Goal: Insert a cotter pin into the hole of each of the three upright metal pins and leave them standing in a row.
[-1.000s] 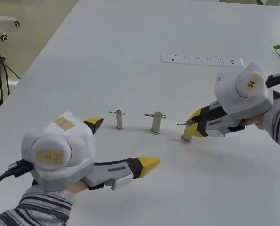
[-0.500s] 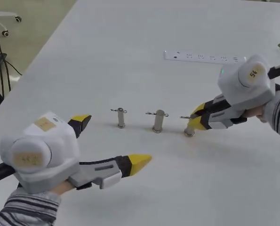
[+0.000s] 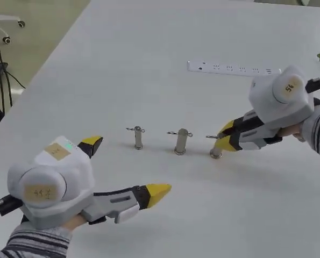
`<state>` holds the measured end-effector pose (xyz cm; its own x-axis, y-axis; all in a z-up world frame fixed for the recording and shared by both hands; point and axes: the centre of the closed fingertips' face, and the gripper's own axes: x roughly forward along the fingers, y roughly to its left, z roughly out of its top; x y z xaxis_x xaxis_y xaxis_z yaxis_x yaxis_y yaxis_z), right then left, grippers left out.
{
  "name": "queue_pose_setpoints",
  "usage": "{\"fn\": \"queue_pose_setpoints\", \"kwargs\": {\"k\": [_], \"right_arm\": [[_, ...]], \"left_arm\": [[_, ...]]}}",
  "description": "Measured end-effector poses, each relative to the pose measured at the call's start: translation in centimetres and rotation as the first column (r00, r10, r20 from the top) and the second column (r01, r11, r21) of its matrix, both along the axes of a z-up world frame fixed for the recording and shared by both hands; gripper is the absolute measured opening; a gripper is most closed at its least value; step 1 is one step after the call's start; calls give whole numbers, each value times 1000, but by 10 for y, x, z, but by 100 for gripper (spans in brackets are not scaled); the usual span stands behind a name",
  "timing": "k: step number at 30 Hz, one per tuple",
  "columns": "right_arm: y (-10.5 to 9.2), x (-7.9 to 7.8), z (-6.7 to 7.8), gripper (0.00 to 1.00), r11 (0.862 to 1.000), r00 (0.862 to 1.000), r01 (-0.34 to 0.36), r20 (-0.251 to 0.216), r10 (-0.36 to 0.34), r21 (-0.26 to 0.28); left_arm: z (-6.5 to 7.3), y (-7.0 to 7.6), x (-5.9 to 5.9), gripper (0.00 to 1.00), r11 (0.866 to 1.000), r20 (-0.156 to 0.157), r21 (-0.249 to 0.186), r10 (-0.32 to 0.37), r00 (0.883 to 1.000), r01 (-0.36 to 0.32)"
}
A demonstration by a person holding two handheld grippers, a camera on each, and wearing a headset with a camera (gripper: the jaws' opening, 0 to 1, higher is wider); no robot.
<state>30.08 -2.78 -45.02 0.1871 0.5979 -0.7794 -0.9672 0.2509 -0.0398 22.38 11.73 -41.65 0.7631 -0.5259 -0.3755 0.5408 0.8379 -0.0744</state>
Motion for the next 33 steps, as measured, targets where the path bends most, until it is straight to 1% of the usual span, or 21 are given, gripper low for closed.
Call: {"fn": "queue_pose_setpoints", "kwargs": {"k": [2,5,8,9,11,14,16,18,20,21,22,23,24,25,26,28,29,31,32,33], "right_arm": [[0,0,0,9,1000,1000,-5,5,5,-4],[0,0,-1,9,1000,1000,14,5,-14,-9],[0,0,-1,10,999,998,-33,53,35,-29],[0,0,-1,10,999,998,-37,58,39,-33],[2,0,0,10,996,992,-73,96,77,-42],[-1,-1,0,11,998,996,-37,75,40,-46],[-2,0,0,11,998,996,-31,80,35,-51],[-4,0,0,11,998,995,-29,90,33,-50],[-4,1,3,11,999,996,16,83,-14,-28],[-5,3,6,12,998,995,59,76,-58,-8],[-4,4,8,12,996,993,90,70,-91,12],[-3,5,12,13,990,989,132,60,-135,49],[-2,4,15,14,987,987,145,56,-148,65],[-4,5,18,16,981,982,179,51,-184,80],[-7,7,15,19,978,979,190,52,-195,90],[-8,6,21,23,964,969,236,48,-243,124],[-10,4,25,26,954,961,268,31,-274,137],[-12,2,29,30,939,950,306,16,-312,156],[-14,0,34,33,932,944,321,26,-329,167],[-15,-1,35,34,929,941,327,31,-337,171]], "left_arm": [[-2,0,-1,96,1000,-12,1,-3,1000,3],[-2,-1,-2,96,1000,-10,9,-8,1000,8],[-2,-1,-3,96,1000,-10,16,-8,1000,8],[-2,-1,-3,96,1000,-10,18,-8,1000,8],[-2,0,-3,95,1000,-10,22,-9,1000,9],[-1,1,-3,95,1000,-10,30,-9,1000,9],[-1,1,-3,94,1000,-13,31,-6,1000,6],[1,2,-3,94,1000,-8,30,-3,1000,4],[3,2,-3,94,1000,-5,29,-2,1000,3],[3,2,-3,94,1000,-5,31,-2,1000,2],[3,3,-4,94,999,-5,37,-1,1000,1],[3,4,-4,94,999,-6,41,0,1000,0],[3,4,-4,94,999,-7,43,1,1000,-1],[4,5,-4,94,999,-8,44,3,1000,-2],[5,6,-4,94,999,-8,42,5,1000,-4],[8,7,-3,93,999,-5,32,12,1000,-12],[10,8,-2,93,999,-7,30,15,1000,-15],[11,9,-2,93,999,-9,31,20,1000,-20],[12,10,-1,93,999,-8,32,22,1000,-21],[14,11,-1,92,999,-7,28,25,1000,-25]]}}
